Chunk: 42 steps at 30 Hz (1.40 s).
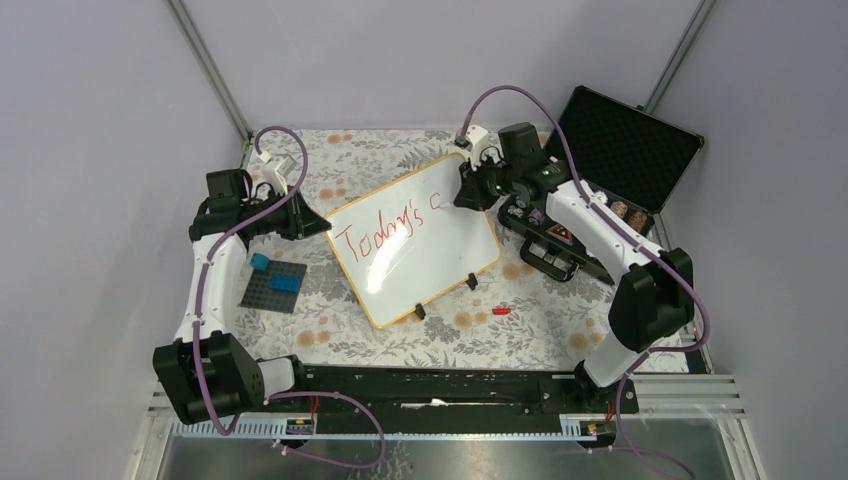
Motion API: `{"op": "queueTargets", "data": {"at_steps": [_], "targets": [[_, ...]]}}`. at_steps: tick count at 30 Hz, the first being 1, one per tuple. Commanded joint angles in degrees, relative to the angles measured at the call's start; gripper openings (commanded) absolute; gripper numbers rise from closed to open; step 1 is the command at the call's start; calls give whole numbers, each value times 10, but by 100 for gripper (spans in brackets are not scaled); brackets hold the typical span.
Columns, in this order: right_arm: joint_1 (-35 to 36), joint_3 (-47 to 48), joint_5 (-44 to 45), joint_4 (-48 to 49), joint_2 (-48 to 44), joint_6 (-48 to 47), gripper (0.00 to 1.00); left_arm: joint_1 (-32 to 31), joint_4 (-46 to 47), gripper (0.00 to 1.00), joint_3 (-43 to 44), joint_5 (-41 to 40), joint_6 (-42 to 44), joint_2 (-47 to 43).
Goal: Write a sentence on the whiteboard
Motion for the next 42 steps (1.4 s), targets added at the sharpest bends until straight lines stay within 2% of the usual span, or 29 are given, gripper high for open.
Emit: {"op": "queueTargets", "data": {"at_steps": [1, 18, 42], "targets": [[-12, 27, 26, 0, -15, -14, 0, -12, 1, 0, -5, -17, 13, 0], [-17, 61, 12, 1, 4, -2, 0, -11, 1, 0, -8, -17, 14, -3], [-15, 6, -14, -3, -6, -6, 0, -12, 1, 0, -7, -18, 12, -6]]}}
